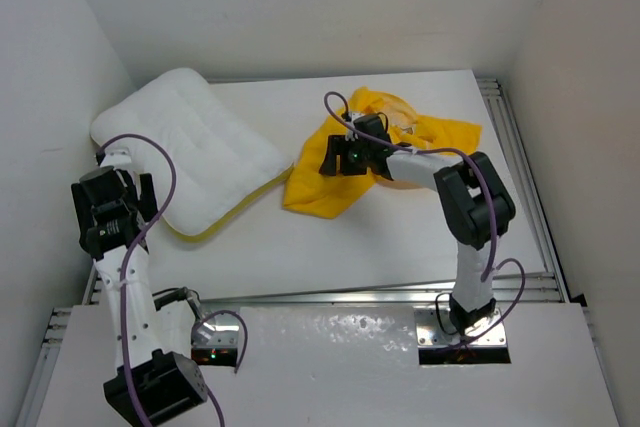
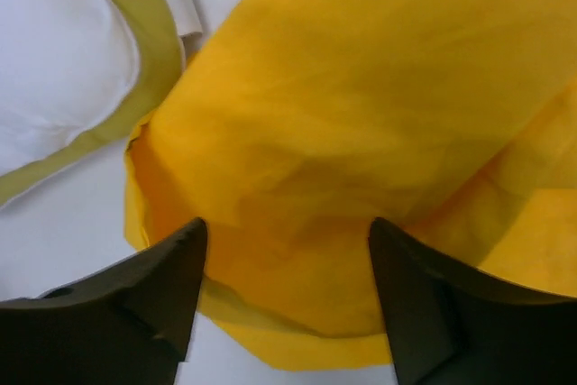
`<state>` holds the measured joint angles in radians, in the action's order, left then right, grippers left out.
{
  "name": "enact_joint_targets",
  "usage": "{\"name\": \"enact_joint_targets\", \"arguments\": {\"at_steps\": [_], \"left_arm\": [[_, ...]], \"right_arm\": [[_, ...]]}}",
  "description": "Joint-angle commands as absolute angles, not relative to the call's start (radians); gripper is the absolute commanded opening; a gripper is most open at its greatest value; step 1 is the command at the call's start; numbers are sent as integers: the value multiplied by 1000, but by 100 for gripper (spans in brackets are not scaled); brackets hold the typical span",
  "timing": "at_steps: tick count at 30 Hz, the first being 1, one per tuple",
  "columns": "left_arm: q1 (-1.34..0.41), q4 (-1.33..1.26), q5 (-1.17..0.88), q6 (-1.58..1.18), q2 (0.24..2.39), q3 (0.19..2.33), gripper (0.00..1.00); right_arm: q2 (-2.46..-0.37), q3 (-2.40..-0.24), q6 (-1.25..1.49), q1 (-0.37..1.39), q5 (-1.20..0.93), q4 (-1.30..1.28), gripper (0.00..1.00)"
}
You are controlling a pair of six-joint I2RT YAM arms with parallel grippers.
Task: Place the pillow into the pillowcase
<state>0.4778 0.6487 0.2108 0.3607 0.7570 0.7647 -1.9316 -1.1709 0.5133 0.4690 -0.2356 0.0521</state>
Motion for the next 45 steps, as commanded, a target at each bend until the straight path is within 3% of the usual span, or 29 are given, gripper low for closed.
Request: {"name": "enact_joint_targets", "arguments": {"at_steps": [1, 5, 6, 8, 19, 20, 22, 23, 26, 27, 32, 34, 36, 37, 40, 45], "left_arm": [[479, 632, 230, 364, 746, 765, 100], [477, 632, 229, 364, 746, 769, 100], [479, 630, 229, 364, 747, 765, 100], [477, 629, 227, 365, 752, 765, 100], [479, 618, 221, 374, 788, 776, 100], [479, 620, 221, 376, 787, 776, 100], [479, 618, 219, 377, 785, 775, 100], [477, 617, 218, 379, 785, 775, 100], [477, 612, 212, 380, 785, 773, 100], [477, 614, 210, 380, 785, 773, 100], [477, 623, 213, 380, 784, 778, 100], [477, 629, 219, 382, 781, 778, 100], [479, 632, 221, 383, 781, 775, 100], [477, 630, 222, 383, 781, 775, 100], [479, 632, 225, 385, 784, 775, 100], [477, 635, 242, 391, 781, 775, 100]], "right_arm": [[-1983, -1242, 664, 460, -301, 106, 64], [-1980, -1241, 684, 460, -319, 77, 35], [-1973, -1230, 680, 460, -324, 75, 19], [-1936, -1204, 666, 460, -333, 74, 0], [-1623, -996, 701, 457, -147, 179, 0], [-1623, -983, 713, 457, -128, 176, 6], [-1598, -971, 745, 457, -59, 128, 46], [-1598, -971, 755, 457, -43, 108, 72], [-1641, -986, 801, 457, -21, 49, 87], [-1658, -995, 816, 457, -32, 48, 97], [-1765, -1006, 923, 459, -98, 100, 98], [-1799, -1015, 940, 459, -112, 109, 90], [-1850, -1029, 954, 459, -158, 143, 72], [-1867, -1034, 971, 460, -178, 191, 43], [-1907, -1057, 1015, 460, -262, 303, 0], [-1850, -1175, 996, 416, -196, 423, 0]]}}
